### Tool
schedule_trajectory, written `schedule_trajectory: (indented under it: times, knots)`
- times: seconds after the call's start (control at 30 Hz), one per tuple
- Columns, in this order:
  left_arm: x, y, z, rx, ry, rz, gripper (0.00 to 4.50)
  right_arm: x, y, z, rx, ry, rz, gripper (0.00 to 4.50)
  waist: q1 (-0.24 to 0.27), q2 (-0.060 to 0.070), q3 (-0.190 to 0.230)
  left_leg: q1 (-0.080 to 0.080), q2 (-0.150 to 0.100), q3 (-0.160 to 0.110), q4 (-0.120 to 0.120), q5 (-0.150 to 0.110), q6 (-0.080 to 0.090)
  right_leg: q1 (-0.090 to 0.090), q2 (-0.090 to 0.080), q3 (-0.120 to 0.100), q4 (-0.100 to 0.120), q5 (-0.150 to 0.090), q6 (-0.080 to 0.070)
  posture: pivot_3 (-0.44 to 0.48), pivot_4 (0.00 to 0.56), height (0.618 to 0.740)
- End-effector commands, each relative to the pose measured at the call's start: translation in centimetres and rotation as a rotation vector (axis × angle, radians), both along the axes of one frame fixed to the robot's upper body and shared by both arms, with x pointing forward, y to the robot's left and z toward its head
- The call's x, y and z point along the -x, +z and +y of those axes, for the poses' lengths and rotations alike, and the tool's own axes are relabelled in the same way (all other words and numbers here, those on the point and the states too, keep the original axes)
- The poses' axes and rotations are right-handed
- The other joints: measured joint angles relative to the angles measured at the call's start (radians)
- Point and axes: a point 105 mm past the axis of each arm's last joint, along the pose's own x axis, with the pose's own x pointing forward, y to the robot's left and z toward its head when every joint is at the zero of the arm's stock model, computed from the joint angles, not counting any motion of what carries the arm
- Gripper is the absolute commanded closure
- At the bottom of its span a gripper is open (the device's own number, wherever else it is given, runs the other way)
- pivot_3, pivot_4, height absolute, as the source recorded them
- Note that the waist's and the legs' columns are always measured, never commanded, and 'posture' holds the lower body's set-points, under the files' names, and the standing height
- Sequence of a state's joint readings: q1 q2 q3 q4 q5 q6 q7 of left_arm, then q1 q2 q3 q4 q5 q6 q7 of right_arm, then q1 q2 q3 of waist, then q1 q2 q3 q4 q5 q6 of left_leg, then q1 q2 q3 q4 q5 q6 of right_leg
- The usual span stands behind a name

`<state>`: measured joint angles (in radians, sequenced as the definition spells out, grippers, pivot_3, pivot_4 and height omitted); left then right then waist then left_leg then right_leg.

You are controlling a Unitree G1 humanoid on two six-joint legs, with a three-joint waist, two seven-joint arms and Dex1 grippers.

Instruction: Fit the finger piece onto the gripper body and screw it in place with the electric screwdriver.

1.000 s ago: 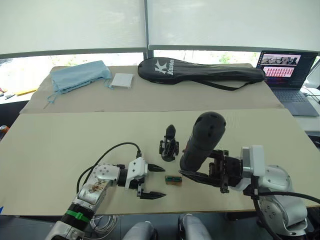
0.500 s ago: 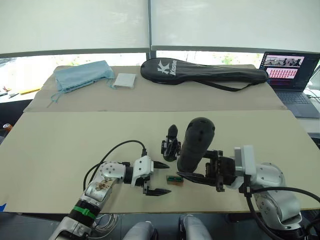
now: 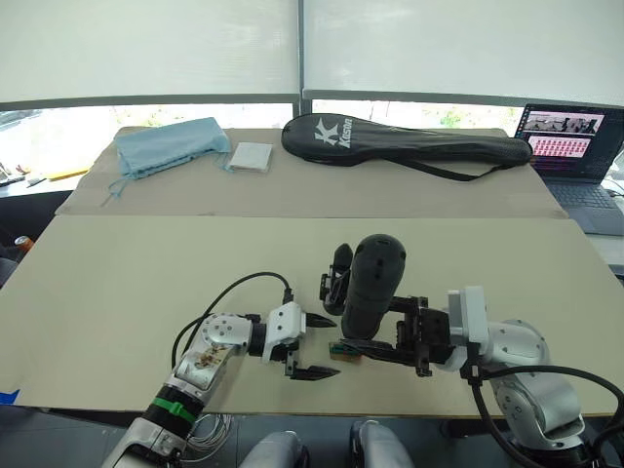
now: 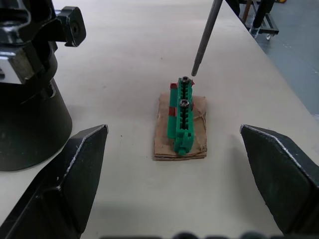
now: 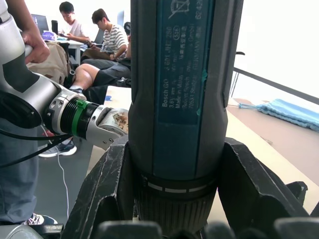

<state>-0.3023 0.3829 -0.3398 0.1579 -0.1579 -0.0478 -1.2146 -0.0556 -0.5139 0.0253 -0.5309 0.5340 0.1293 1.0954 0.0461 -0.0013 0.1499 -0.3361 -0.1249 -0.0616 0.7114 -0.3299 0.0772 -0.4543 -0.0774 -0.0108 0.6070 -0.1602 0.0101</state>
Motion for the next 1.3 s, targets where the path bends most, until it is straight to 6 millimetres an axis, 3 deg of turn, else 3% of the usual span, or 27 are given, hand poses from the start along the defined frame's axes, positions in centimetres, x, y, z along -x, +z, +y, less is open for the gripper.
schedule_trajectory:
  times: [0.03, 1.3]
  knots:
    - [1.11, -2.27, -0.39, -0.05, -0.033, 0.071, 0.0, 0.8, 1.53, 0.01, -0.034, 0.018, -0.07, 2.59, 0.0, 0.0, 0.0, 0.0, 0.0, 0.0, 0.0, 0.0, 0.0, 0.0, 0.0, 0.0, 0.0, 0.0, 0.0, 0.0, 0.15, 0.74]
    - [1.61, -2.33, -0.18, -0.028, -0.05, 0.085, 0.0, 0.34, 1.42, -0.49, -0.015, -0.01, -0.061, 2.59, -0.003, 0.0, 0.0, 0.0, 0.0, 0.0, 0.0, -0.001, 0.001, 0.0, 0.0, 0.001, -0.001, -0.001, 0.001, 0.0, 0.15, 0.74]
